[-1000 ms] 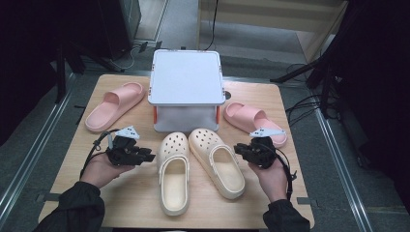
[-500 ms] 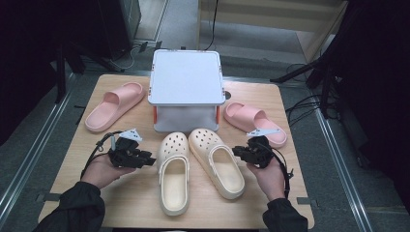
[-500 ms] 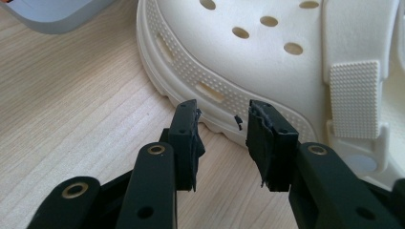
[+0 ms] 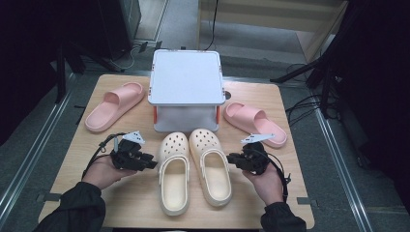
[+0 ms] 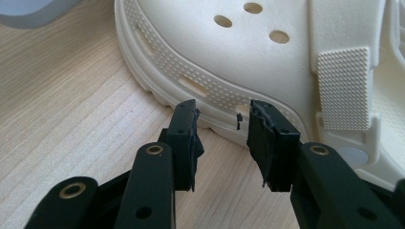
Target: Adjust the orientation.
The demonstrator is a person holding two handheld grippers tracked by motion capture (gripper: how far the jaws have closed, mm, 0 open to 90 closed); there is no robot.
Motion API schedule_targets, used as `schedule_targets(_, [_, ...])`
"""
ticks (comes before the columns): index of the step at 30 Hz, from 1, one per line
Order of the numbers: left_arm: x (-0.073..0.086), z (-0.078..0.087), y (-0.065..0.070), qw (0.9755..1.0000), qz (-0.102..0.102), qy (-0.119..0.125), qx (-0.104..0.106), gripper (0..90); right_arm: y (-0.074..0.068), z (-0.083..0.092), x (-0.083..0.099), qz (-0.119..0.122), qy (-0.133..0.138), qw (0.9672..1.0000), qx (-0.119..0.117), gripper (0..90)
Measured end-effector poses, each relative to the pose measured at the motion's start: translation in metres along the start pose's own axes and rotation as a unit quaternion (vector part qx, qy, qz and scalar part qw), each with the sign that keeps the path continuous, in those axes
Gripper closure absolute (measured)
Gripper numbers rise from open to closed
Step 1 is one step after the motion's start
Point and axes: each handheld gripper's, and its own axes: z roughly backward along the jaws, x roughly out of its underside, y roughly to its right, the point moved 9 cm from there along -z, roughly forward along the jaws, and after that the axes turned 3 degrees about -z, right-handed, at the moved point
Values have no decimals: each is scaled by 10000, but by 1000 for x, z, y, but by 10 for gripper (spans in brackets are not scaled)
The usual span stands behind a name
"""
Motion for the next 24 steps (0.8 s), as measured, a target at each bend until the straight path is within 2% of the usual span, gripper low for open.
schedule_targets(7, [-1, -5, 5, 9999, -91, -89, 49, 629, -8, -1, 3, -1, -13, 10000, -85, 789])
schedule_targets(12, [-2, -5, 7, 9999, -32, -78, 116, 643, -13, -1, 5, -28, -42, 9999, -137, 789])
schedule_targets(15, [-2, -6, 9, 9998, -81, -110, 162, 661, -16, -2, 6, -5, -52, 9998, -201, 788])
schedule_targets(19, [-3, -7, 13, 9995, -95, -138, 258, 667, -20, -3, 7, 10, -60, 9998, -215, 783])
schedule_targets(24, [-4, -8, 15, 9995, -109, -146, 253, 703, -20, -5, 7, -15, -51, 9998, -187, 785])
